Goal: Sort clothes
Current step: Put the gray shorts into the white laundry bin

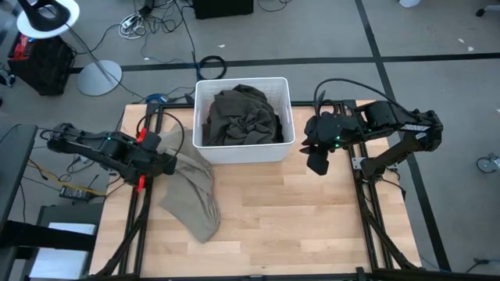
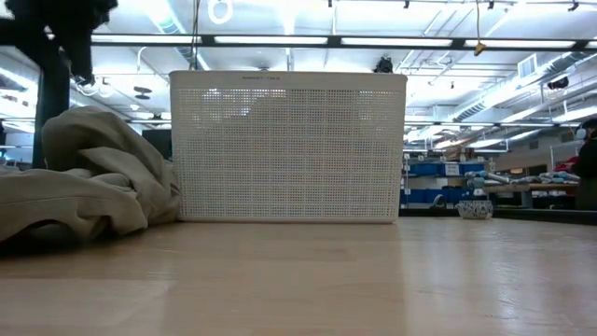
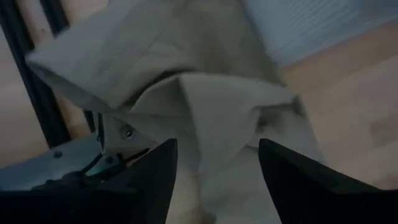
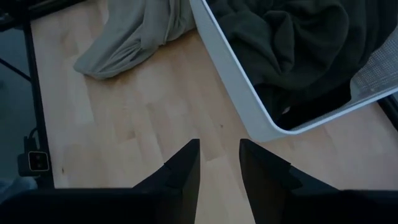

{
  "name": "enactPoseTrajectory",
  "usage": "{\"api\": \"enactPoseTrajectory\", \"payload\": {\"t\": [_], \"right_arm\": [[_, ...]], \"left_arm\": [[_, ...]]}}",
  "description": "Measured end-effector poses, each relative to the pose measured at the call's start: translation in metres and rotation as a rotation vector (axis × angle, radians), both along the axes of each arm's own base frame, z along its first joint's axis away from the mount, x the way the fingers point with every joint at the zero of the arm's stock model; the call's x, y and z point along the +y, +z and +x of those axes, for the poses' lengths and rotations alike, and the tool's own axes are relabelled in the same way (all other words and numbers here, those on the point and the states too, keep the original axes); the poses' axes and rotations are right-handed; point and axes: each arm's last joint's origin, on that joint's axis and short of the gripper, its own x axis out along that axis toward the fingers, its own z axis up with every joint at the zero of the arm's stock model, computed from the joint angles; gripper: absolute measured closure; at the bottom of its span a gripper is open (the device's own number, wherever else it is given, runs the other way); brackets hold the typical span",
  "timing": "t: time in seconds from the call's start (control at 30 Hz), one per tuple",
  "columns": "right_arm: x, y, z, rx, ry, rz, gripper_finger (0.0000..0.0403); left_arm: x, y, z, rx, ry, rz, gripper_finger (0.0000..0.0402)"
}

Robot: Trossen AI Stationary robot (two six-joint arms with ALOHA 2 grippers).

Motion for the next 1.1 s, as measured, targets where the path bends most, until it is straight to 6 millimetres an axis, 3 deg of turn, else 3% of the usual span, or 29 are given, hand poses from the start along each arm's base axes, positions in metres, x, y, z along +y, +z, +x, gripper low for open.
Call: {"api": "enactPoseTrajectory", "payload": {"t": [0.4, 0.8, 0.97, 1.1], "right_arm": [[0.0, 0.001, 0.001, -0.019, -0.004, 0.006, 0.029], [0.0, 0.002, 0.003, -0.035, -0.014, 0.018, 0.029], [0.002, 0.002, 0.003, -0.038, -0.026, 0.035, 0.029], [0.005, 0.002, 0.002, -0.039, -0.016, 0.037, 0.029]], "left_arm": [[0.008, -0.056, -0.002, -0.119, 0.057, -0.057, 0.0187], [0.022, -0.11, 0.028, -0.236, 0.136, -0.099, 0.0205], [0.029, -0.13, 0.037, -0.182, 0.183, -0.144, 0.0262], [0.03, -0.14, 0.042, -0.101, 0.142, -0.19, 0.036]]}}
